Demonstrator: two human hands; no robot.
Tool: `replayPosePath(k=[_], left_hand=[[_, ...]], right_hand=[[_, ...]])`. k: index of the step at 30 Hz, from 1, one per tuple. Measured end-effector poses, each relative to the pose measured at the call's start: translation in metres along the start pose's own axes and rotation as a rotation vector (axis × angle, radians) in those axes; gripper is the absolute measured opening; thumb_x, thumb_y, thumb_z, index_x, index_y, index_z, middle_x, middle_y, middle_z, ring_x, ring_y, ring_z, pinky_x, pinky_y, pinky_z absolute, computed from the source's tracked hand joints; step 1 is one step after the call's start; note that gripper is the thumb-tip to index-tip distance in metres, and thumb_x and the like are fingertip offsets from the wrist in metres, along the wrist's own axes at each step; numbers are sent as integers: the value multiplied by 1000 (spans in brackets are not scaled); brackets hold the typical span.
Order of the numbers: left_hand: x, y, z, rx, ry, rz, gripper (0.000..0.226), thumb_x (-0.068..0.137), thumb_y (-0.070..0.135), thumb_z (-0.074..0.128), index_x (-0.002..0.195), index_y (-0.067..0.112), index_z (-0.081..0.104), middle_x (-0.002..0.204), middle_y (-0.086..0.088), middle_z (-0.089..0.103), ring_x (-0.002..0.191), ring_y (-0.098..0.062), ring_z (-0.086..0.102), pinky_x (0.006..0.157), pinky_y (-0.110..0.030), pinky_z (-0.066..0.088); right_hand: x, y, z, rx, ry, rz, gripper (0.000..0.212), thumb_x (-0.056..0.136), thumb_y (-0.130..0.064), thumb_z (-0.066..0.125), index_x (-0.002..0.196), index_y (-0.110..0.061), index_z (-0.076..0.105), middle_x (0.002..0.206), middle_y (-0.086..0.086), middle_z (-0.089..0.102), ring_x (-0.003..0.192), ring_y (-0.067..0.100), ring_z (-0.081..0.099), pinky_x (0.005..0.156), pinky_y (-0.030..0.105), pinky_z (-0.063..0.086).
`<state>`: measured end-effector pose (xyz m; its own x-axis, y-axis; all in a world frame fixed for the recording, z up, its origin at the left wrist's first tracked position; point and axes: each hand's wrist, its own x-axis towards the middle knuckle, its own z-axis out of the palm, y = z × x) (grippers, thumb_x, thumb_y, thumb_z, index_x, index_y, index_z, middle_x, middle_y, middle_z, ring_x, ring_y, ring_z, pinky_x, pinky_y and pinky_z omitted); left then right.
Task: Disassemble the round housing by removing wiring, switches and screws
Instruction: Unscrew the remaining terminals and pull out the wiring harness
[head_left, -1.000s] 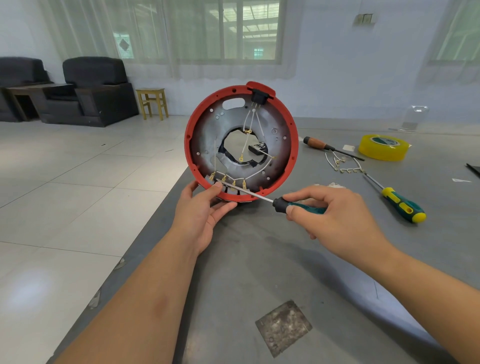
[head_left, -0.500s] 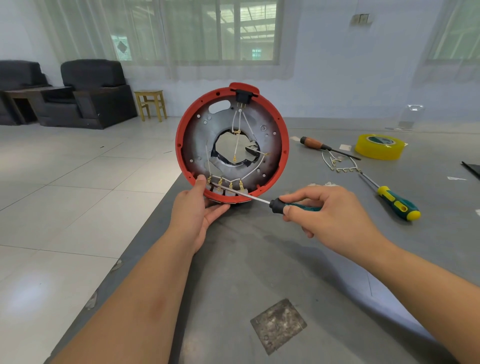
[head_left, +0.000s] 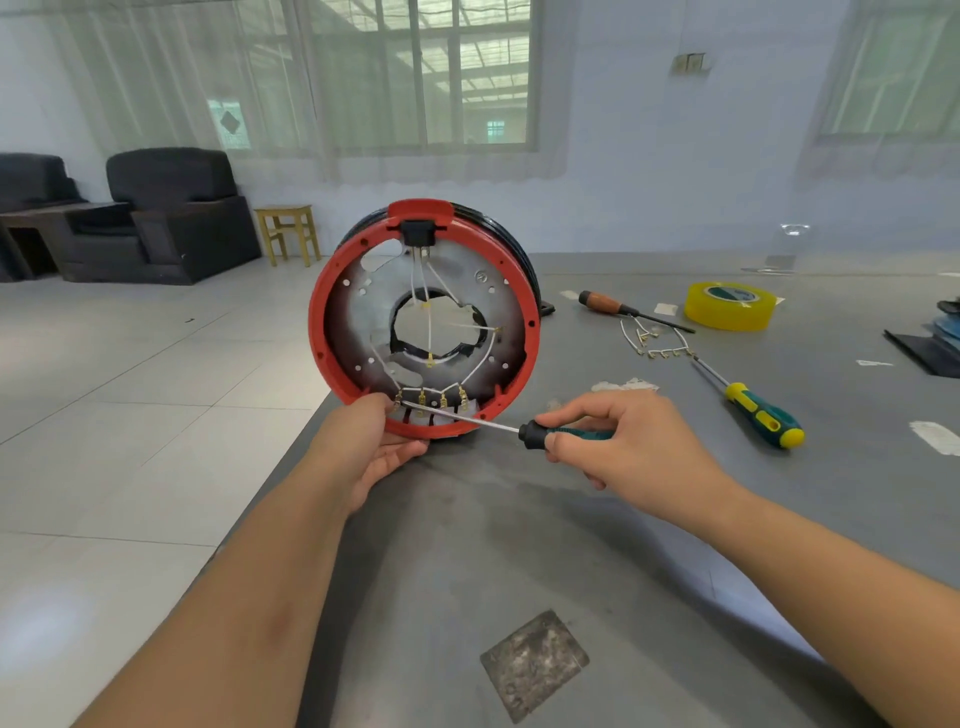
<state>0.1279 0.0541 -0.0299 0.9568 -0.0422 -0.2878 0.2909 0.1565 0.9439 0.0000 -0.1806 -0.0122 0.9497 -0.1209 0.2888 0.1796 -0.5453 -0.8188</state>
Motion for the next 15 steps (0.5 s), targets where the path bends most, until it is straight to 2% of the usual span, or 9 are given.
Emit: replayPosePath(k=[5, 11, 15], left_hand=[[3, -3, 1, -70, -79, -8, 18, 104, 9, 50, 113, 0, 62, 92, -26, 78, 80, -35, 80, 66, -36, 67], [4, -6, -3, -102, -128, -78, 27, 108, 16, 51, 111, -7, 64, 92, -30, 76, 80, -34, 80, 60, -37, 66], [4, -6, -6, -119, -127, -82, 26, 108, 16, 52, 108, -7, 66, 92, -28, 77, 80, -32, 80, 61, -37, 66]], right_hand=[[2, 2, -3, 0, 7, 18, 16, 85, -20, 75, 89, -34, 80, 75, 1, 74, 47, 11, 52, 50, 25, 51], [3, 4, -4, -4, 2, 5, 17, 86, -20, 76, 90, -36, 81, 78, 1, 75, 51, 11, 54, 52, 27, 54], [3, 4, -4, 3, -3, -10, 18, 86, -19, 76, 91, -35, 81, 80, 3, 75, 54, 14, 55, 54, 35, 56]])
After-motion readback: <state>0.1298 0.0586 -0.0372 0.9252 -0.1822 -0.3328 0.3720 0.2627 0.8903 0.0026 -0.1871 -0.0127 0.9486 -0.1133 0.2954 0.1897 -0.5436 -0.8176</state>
